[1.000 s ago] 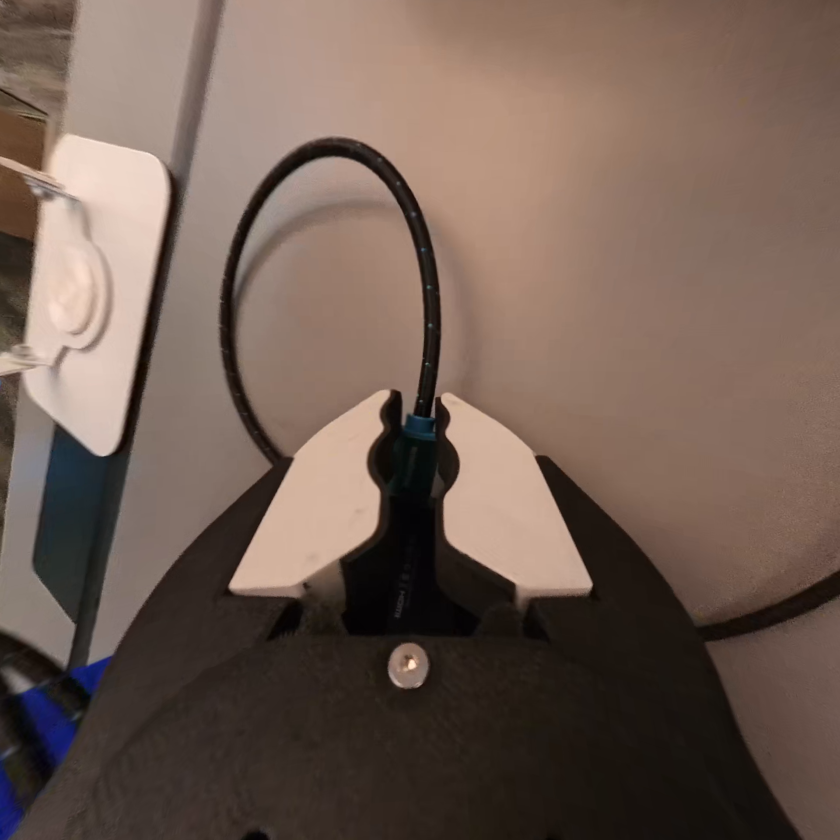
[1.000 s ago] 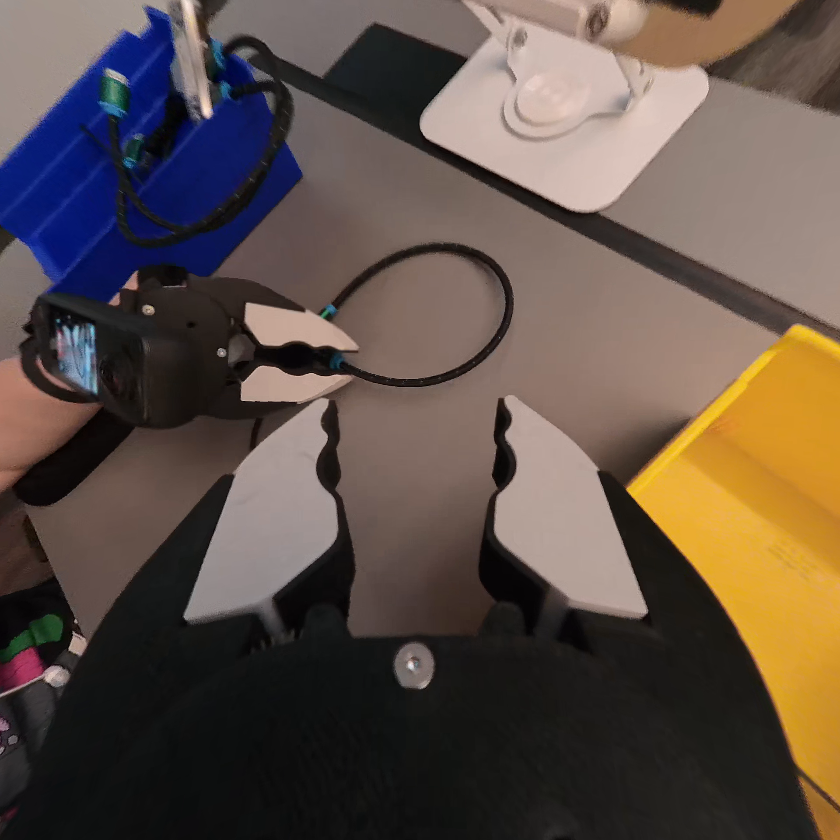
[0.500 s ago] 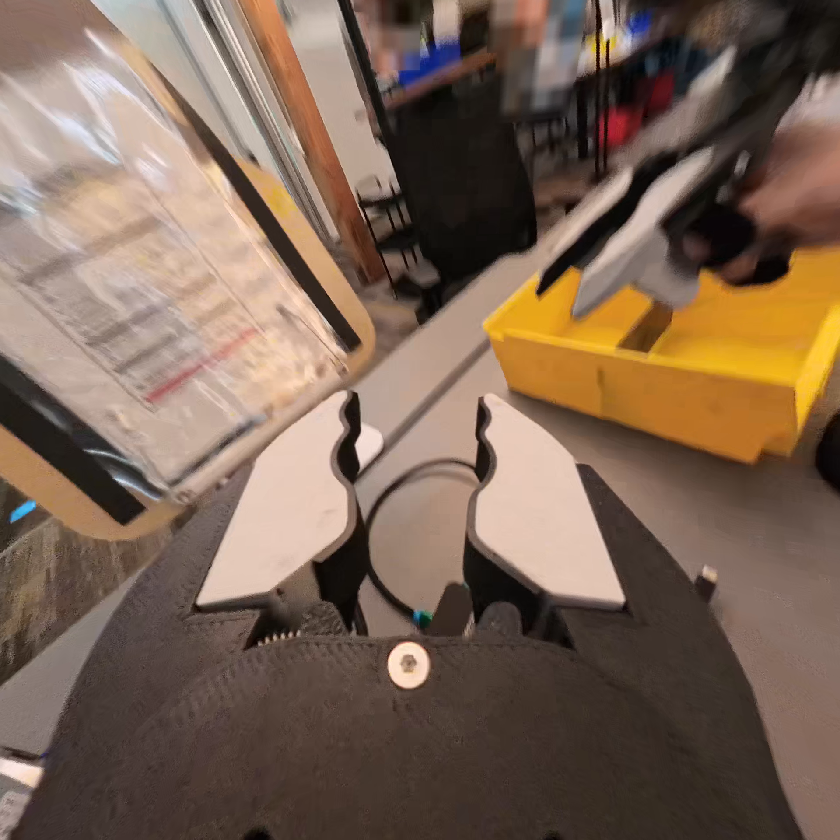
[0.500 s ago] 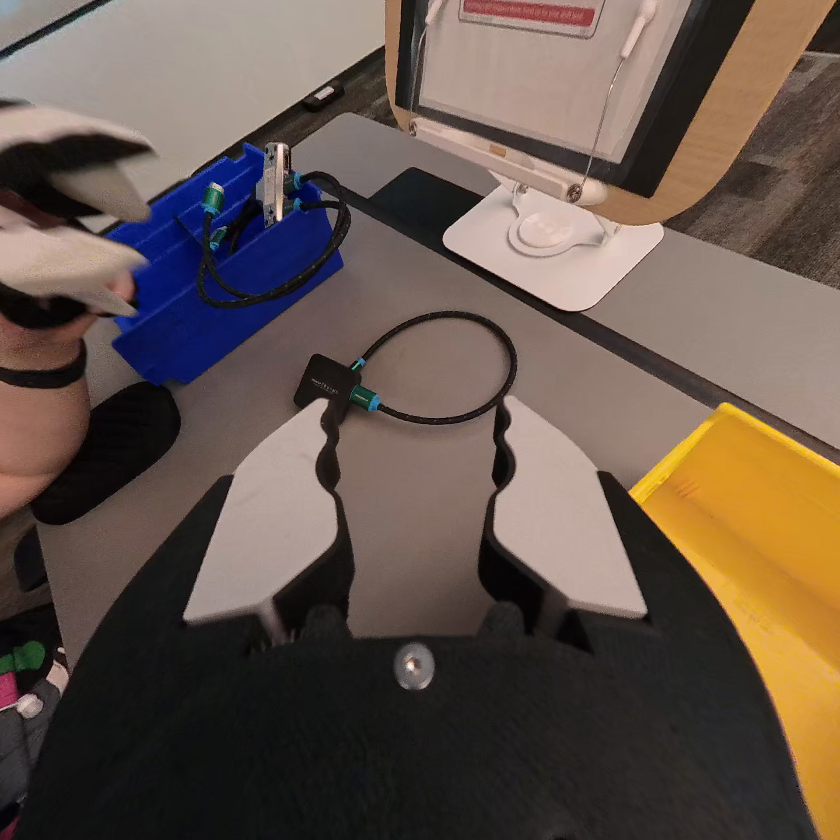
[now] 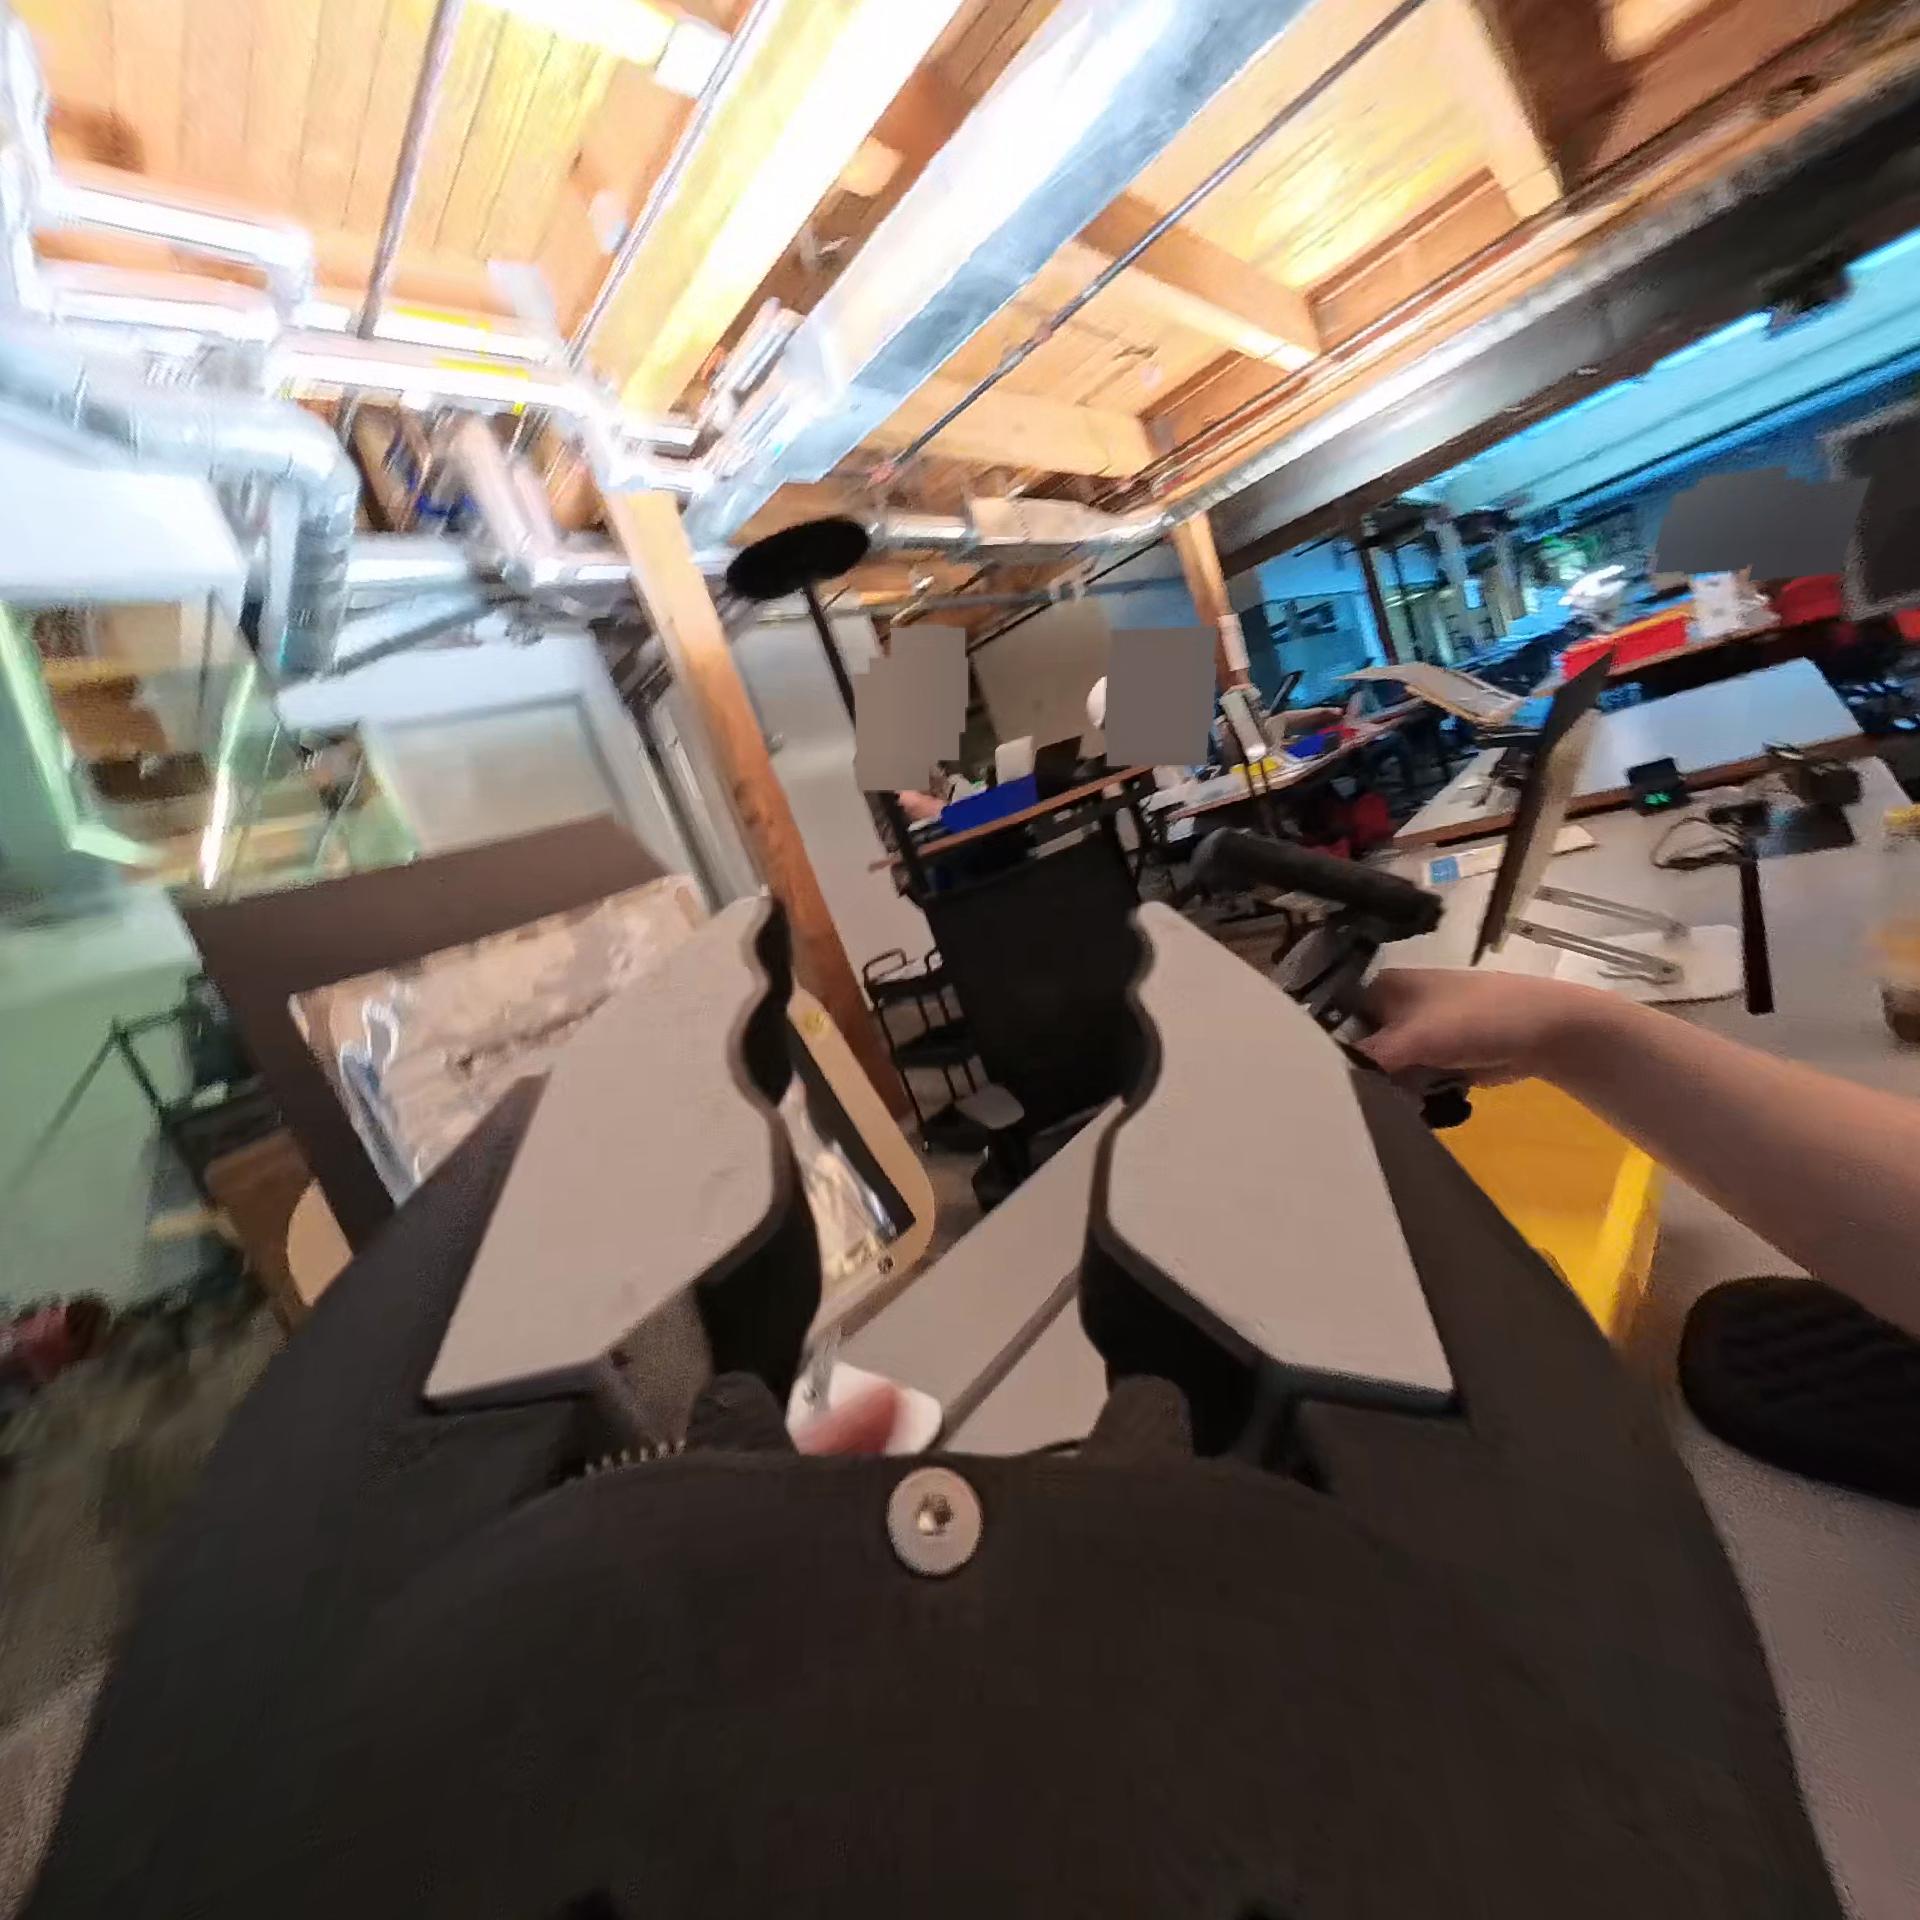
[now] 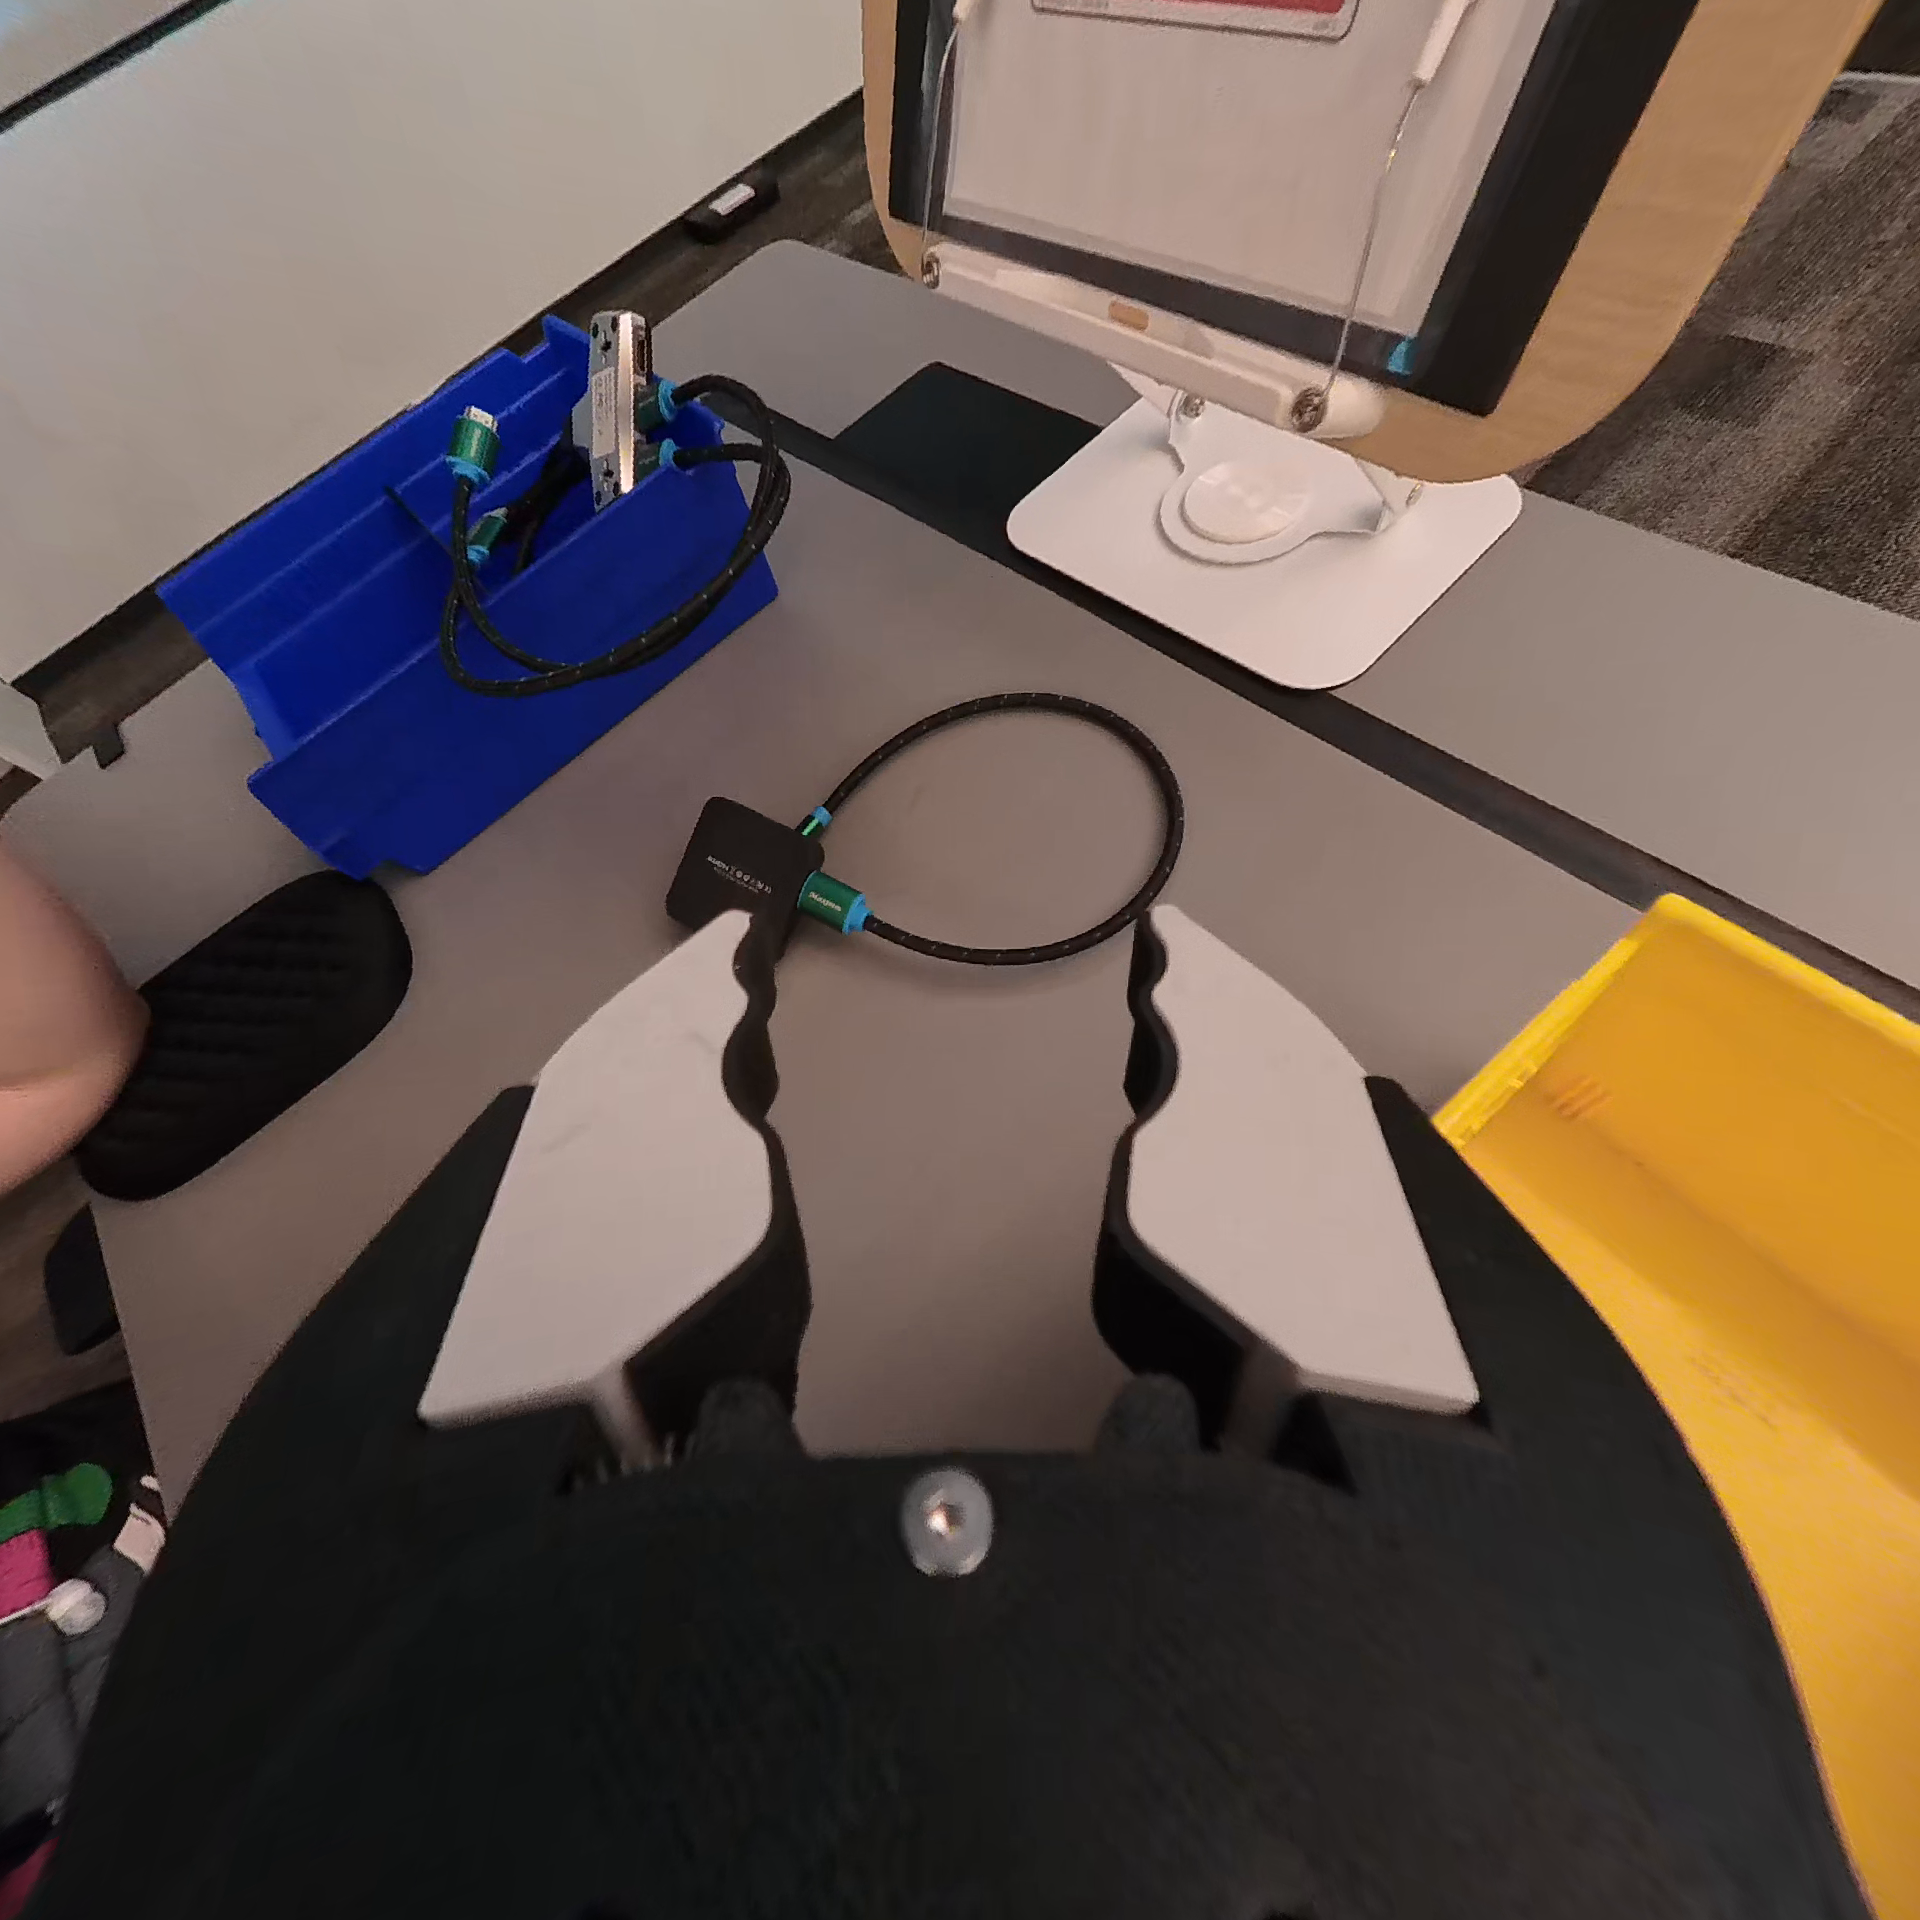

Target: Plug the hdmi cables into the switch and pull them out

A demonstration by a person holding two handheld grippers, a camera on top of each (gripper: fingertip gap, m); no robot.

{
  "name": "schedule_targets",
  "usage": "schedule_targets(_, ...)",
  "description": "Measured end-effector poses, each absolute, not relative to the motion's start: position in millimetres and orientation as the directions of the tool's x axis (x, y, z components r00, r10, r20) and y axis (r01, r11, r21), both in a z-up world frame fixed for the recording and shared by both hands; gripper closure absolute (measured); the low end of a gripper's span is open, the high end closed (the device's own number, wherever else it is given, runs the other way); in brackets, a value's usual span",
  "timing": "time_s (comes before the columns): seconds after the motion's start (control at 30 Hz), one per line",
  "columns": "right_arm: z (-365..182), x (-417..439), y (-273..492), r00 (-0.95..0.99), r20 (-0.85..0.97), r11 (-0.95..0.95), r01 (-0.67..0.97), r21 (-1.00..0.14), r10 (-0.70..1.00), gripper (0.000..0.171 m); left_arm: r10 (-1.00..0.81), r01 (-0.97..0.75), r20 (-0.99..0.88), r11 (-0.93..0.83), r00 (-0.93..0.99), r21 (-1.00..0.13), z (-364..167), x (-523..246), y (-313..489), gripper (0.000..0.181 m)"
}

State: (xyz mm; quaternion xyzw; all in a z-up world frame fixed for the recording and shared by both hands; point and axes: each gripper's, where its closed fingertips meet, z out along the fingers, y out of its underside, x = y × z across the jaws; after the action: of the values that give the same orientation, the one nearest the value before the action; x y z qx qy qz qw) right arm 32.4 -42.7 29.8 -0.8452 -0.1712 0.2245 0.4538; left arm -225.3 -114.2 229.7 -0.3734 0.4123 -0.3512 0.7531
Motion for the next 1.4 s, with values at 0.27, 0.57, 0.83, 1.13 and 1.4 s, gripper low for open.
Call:
schedule_targets(0.27,21,26,-42,0.838,-0.219,-0.548,0.11,-0.829,0.499,0.105,-0.658,0.275,-0.491,0.717,0.571,-0.641,248,-252,-142,0.178)
schedule_targets(0.57,17,22,-43,0.831,-0.208,-0.557,0.141,-0.818,0.516,0.105,-0.736,-0.268,-0.606,0.544,0.302,-0.795,133,-166,-83,0.145)
schedule_targets(0.83,18,16,-52,0.815,-0.186,-0.557,0.192,-0.808,0.549,0.105,-0.804,-0.829,-0.594,0.359,-0.041,-0.429,-62,-124,-32,0.104)
schedule_targets(1.13,21,20,-55,0.81,-0.193,-0.56,0.191,-0.807,0.554,0.105,-0.868,-0.942,-0.49,0.225,-0.078,-0.249,-134,-139,-9,0.078)
schedule_targets(1.4,18,18,-56,0.806,-0.188,-0.567,0.209,-0.796,0.561,0.105,-0.893,-0.952,-0.439,0.216,-0.103,-0.216,-132,-150,-15,0.084)
